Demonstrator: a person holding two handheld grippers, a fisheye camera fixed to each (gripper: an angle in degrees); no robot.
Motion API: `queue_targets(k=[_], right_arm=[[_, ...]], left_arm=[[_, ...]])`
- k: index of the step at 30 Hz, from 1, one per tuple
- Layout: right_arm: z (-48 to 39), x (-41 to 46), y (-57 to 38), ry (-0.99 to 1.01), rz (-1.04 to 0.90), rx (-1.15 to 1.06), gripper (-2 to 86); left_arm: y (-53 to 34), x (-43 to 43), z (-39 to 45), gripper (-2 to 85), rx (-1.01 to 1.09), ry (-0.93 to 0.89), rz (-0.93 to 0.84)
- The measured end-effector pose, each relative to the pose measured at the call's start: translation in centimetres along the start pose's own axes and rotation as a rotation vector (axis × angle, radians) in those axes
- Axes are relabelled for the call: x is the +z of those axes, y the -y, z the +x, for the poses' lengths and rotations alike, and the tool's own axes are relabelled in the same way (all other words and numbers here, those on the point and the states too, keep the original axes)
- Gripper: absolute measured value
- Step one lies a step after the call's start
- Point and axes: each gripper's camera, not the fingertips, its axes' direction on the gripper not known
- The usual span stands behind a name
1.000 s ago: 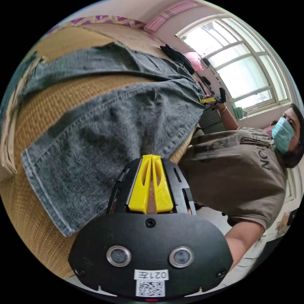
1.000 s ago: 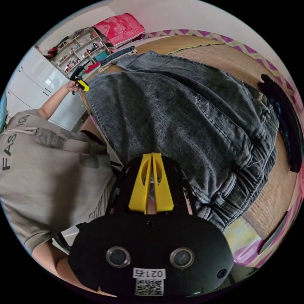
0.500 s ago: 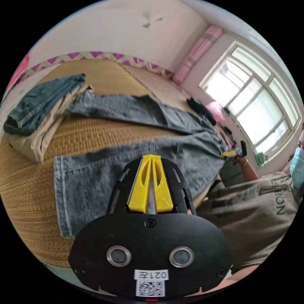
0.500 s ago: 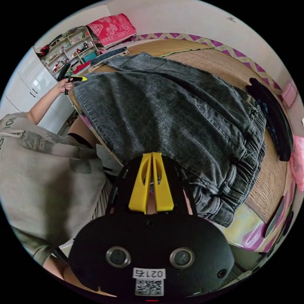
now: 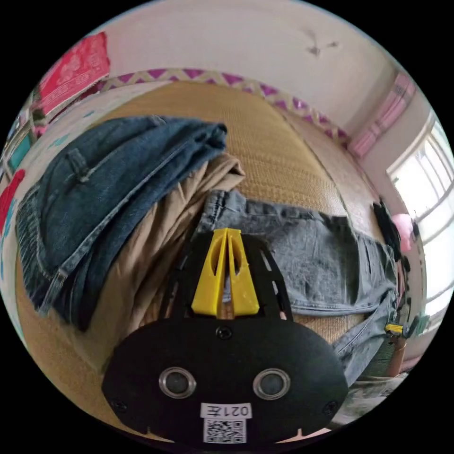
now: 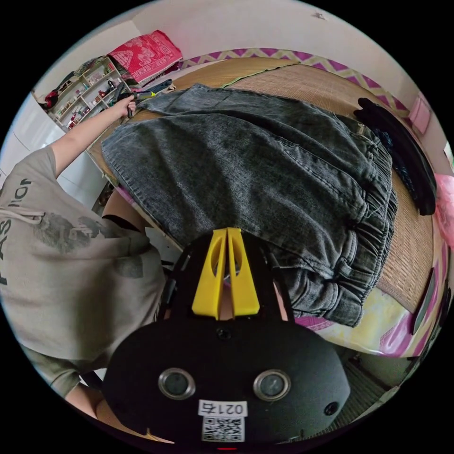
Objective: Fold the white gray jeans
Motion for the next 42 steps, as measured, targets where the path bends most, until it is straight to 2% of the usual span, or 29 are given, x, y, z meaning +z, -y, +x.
queue_targets(k=[1,3,8,11,15,17,21,26,30,33,37,40,42], right_arm=[[0.0,-0.1,0.8,-0.002,0.006,0.014,-0.6],[0.1,-0.2,2.0,-0.002,0.014,0.033,-0.6],[1.2,-0.9,6.4,0.024,0.021,0.098,-0.6],[1.3,-1.4,9.4,0.018,0.006,0.114,-0.6],[1.2,-2.2,13.3,0.003,-0.021,0.099,-0.5],[1.4,-3.0,15.8,0.004,-0.031,0.085,-0.5],[1.4,-4.4,18.9,-0.003,-0.024,0.063,-0.5],[1.0,-7.3,23.7,-0.041,-0.012,0.032,-0.5],[0.3,-9.7,27.0,-0.099,-0.008,0.035,-0.5],[-1.5,-11.8,29.6,-0.223,0.021,0.096,-0.3],[-5.9,-17.1,30.2,-0.541,0.228,0.177,1.2],[-6.5,-20.9,29.4,-0.576,0.341,0.264,8.3],[-5.8,-22.4,28.9,-0.561,0.345,0.314,10.5]], left_arm=[[0.3,-0.4,-1.2,-1.0,-0.055,0.001,0.054],[1.0,0.1,-2.8,-0.9,-0.086,-0.043,0.043],[3.0,1.7,-1.8,-0.9,0.126,0.024,0.003],[2.7,1.9,-2.8,-1.0,0.096,-0.050,0.003],[0.4,0.2,-1.8,-1.0,0.102,-0.050,0.061],[-2.8,-3.3,0.2,-1.0,0.176,-0.154,0.164],[-10.6,-8.5,4.3,-1.0,0.247,-0.288,0.209],[-24.8,-15.0,10.2,-1.0,0.261,-0.120,0.229],[-32.4,-17.0,12.0,-0.9,0.217,-0.041,0.247],[-37.3,-17.4,12.6,-0.9,0.142,0.021,0.274],[-42.3,-16.2,12.3,-0.5,-0.001,0.054,0.250],[-44.7,-15.4,12.1,1.5,-0.049,0.036,0.228],[-45.8,-15.3,12.2,4.3,-0.066,0.044,0.229]])
